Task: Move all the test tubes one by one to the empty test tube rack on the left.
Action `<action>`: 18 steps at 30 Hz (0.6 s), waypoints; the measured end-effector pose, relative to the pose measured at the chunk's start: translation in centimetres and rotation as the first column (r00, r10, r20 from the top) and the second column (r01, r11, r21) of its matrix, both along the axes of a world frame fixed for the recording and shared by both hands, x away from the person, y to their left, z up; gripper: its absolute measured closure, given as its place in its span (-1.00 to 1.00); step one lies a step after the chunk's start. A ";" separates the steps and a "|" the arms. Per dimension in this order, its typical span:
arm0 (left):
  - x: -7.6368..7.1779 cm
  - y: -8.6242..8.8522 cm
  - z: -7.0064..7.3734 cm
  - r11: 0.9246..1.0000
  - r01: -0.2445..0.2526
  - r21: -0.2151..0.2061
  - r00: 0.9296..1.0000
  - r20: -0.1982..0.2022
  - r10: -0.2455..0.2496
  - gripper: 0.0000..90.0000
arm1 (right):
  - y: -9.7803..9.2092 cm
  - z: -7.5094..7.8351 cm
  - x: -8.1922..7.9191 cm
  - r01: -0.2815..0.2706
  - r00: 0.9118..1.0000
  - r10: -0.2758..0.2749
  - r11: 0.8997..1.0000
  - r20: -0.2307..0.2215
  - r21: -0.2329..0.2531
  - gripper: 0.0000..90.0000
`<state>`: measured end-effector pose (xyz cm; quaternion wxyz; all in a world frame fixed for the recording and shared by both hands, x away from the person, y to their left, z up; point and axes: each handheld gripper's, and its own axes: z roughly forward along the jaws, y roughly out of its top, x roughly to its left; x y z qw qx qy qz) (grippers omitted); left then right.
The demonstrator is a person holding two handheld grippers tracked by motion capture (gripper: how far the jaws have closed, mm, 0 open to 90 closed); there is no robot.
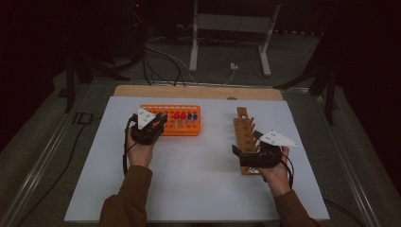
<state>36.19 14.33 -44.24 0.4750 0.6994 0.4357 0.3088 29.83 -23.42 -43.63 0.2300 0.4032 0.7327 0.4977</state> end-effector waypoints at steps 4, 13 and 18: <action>0.5 0.0 -0.2 1.000 -0.013 -0.004 1.000 0.003 0.013 0.69 | 0.0 -0.1 -0.1 0.001 1.000 -0.001 1.000 -0.005 0.001 -1.00; 1.5 -0.4 -1.0 0.999 -0.035 0.020 0.999 -0.016 0.035 0.69 | 0.0 -0.2 -0.1 -0.001 1.000 0.001 1.000 -0.009 0.005 -1.00; 2.0 -0.4 -1.5 0.998 -0.054 0.014 0.998 -0.032 0.054 0.69 | 0.0 -0.2 -0.1 -0.004 1.000 0.004 1.000 -0.008 0.009 -1.00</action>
